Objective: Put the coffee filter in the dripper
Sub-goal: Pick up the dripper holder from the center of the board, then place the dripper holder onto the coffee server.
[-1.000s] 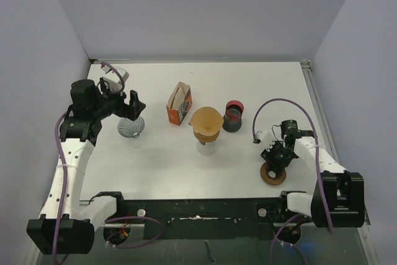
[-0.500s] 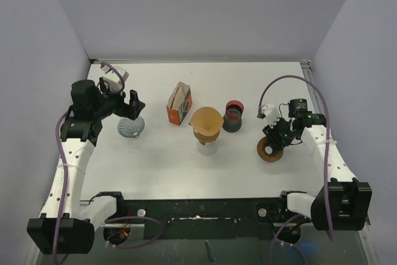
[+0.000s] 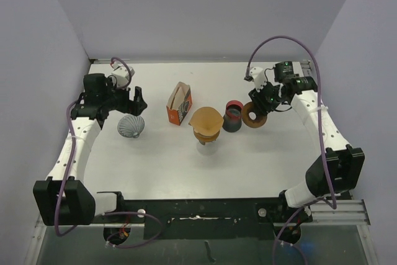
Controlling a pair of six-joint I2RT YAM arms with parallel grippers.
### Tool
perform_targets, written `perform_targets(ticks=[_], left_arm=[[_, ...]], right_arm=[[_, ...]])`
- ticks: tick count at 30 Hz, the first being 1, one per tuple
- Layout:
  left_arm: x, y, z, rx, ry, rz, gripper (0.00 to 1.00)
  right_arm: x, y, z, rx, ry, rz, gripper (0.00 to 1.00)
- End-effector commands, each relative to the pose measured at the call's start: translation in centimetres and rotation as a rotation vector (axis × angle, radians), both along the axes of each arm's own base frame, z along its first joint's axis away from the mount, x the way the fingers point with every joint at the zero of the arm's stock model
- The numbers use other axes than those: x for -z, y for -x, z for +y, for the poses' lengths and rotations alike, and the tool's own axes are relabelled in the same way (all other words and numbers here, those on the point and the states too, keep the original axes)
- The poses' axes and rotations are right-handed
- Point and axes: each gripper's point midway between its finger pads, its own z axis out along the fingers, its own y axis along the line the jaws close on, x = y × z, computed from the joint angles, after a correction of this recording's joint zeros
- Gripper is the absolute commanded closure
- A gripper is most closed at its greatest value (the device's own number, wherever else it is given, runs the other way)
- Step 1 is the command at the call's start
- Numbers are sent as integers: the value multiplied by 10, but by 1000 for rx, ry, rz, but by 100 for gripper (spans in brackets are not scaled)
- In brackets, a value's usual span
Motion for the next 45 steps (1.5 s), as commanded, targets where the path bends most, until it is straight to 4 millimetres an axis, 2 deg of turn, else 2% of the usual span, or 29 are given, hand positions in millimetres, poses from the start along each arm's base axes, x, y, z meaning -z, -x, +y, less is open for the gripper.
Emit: perform_targets(ticks=[1,5,14,20,33,45], left_arm=[[-19,-18,11,-18,-38,-60,16],[-11,-20,19,-33,-39,-37,16],[-12,-22,35,-69,3,-29,16],[-11,-23,35,-63,8,-23,16],[-11,-20,36,-63,0,-33,16],[-11,-20,34,-55,4,-33,16]], right_arm=[[-26,-25,18,27,-34,-45,69],[-30,-43,35,33,-35,-29,69],[-15,-73,50,49,10,50,68],[-3,-75,66,24,52,85,68],[18,-76,67,14,133,143,67],[22,-79,71,21,139,139,63]])
